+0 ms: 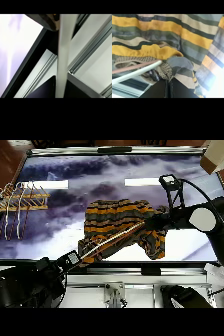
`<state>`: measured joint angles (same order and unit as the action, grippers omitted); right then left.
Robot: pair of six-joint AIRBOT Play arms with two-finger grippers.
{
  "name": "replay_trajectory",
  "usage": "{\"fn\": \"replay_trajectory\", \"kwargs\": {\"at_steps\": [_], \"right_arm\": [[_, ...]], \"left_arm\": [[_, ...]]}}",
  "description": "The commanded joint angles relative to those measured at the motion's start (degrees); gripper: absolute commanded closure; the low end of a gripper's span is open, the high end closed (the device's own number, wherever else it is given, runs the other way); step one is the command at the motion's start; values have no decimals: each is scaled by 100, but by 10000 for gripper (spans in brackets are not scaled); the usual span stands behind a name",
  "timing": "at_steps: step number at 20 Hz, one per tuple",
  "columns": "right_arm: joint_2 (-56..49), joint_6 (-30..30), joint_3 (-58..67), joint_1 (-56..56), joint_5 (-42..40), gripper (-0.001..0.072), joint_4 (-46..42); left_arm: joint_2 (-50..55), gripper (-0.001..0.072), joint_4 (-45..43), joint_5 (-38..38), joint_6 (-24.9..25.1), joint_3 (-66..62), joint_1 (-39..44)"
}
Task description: Fold the shirts.
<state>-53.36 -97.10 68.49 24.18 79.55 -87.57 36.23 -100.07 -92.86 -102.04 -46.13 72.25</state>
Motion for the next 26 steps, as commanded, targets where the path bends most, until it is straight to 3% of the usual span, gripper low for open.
{"fn": "replay_trajectory", "kwargs": {"at_steps": [1, 5, 11, 21, 26], "right_arm": [[2, 105, 72, -4, -4, 663, 4], [2, 15, 72, -7, -11, 663, -52], [2, -122, 72, -7, -9, 663, -76], [2, -184, 72, -7, 33, 663, -85], [2, -184, 72, -7, 35, 663, -98]], "left_arm": [[37, 667, -68, 227, 39, 0, 28], [-136, 667, -48, -326, 103, -26, 33], [-293, 667, -50, -352, 72, -24, 254], [-420, 667, -48, -516, -619, -2, 807], [-426, 667, -48, -518, -1233, 96, 1202]]}}
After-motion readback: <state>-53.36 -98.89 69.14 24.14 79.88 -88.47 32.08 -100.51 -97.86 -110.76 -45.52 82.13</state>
